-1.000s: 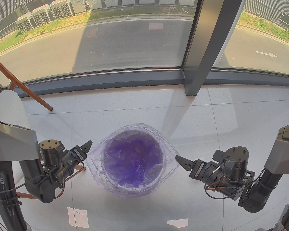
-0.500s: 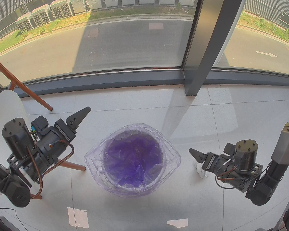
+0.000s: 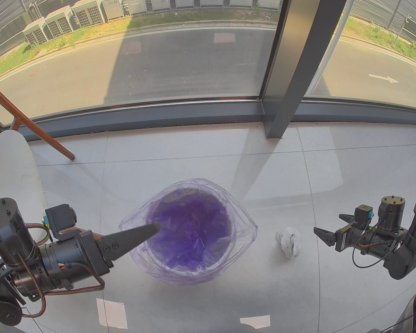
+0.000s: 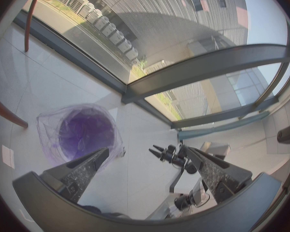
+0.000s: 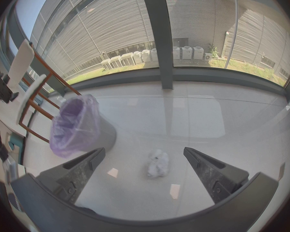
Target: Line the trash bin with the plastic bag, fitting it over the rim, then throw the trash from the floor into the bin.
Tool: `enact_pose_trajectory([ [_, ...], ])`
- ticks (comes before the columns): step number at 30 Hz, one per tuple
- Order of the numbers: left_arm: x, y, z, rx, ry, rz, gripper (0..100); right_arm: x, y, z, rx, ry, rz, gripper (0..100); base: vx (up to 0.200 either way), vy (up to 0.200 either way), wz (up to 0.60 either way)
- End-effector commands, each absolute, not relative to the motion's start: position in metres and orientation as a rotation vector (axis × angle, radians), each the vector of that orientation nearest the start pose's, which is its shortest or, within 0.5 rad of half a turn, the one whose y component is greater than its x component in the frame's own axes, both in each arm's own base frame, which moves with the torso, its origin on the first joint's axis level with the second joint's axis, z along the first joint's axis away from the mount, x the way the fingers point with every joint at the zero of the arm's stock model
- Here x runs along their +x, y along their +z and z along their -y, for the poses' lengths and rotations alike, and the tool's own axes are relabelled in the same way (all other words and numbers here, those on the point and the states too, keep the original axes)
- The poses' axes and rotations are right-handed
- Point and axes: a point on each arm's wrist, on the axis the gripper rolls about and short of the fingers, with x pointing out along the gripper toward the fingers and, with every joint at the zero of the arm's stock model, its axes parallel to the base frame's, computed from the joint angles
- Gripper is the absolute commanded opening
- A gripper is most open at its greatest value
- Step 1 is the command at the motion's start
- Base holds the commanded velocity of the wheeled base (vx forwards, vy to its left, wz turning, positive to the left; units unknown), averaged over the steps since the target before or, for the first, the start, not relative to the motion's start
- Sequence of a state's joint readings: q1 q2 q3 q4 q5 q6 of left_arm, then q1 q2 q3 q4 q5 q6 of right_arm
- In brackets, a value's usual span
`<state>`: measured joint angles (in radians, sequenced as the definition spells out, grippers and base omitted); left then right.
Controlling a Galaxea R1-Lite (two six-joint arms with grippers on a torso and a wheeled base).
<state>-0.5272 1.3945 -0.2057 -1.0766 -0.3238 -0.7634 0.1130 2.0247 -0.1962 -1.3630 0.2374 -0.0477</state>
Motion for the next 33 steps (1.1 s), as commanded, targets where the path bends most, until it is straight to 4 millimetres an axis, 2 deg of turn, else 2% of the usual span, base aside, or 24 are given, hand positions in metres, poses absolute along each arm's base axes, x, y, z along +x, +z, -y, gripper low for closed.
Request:
enact_pose_trajectory([
  [1, 0.133, 0.185, 0.090, -0.619, -0.875, -0.368, 100, 0.268, -0.004, -0.017, 0.049, 0.332, -0.553, 100, 0.000, -0.200, 0.00],
  [4, 0.130, 0.193, 0.088, -0.618, -0.869, -0.349, 100, 0.282, -0.007, -0.032, 0.059, 0.320, -0.525, 100, 0.000, -0.200, 0.00],
  [7, 0.131, 0.198, 0.087, -0.622, -0.845, -0.330, 100, 0.297, -0.012, -0.057, 0.082, 0.348, -0.486, 100, 0.000, -0.200, 0.00],
  [9, 0.132, 0.197, 0.084, -0.631, -0.836, -0.335, 100, 0.307, -0.016, -0.070, 0.094, 0.354, -0.469, 100, 0.000, 0.000, 0.00],
  [10, 0.132, 0.197, 0.084, -0.631, -0.836, -0.335, 100, 0.307, -0.016, -0.070, 0.094, 0.354, -0.469, 100, 0.000, 0.000, 0.00],
  [11, 0.131, 0.196, 0.080, -0.633, -0.830, -0.329, 100, 0.320, -0.020, -0.082, 0.098, 0.355, -0.443, 100, -0.200, 0.000, 0.00],
  [14, 0.128, 0.194, 0.079, -0.632, -0.837, -0.340, 100, 0.328, -0.023, -0.088, 0.097, 0.359, -0.429, 100, -0.200, 0.000, 0.00],
  [15, 0.125, 0.193, 0.077, -0.632, -0.848, -0.352, 100, 0.342, -0.029, -0.099, 0.095, 0.379, -0.400, 100, -0.200, 0.000, 0.00],
  [19, 0.124, 0.193, 0.077, -0.630, -0.847, -0.354, 100, 0.352, -0.037, -0.108, 0.093, 0.394, -0.406, 100, -0.200, 0.000, 0.00],
  [24, 0.123, 0.189, 0.076, -0.629, -0.844, -0.368, 100, 0.375, -0.038, -0.119, 0.091, 0.406, -0.409, 100, -0.200, 0.000, 0.00],
  [30, 0.122, 0.187, 0.076, -0.622, -0.842, -0.371, 100, 0.403, -0.033, -0.128, 0.088, 0.402, -0.431, 100, -0.200, 0.000, 0.00],
  [33, 0.118, 0.178, 0.073, -0.601, -0.835, -0.385, 100, 0.413, -0.033, -0.132, 0.083, 0.397, -0.473, 100, -0.200, 0.000, 0.00],
])
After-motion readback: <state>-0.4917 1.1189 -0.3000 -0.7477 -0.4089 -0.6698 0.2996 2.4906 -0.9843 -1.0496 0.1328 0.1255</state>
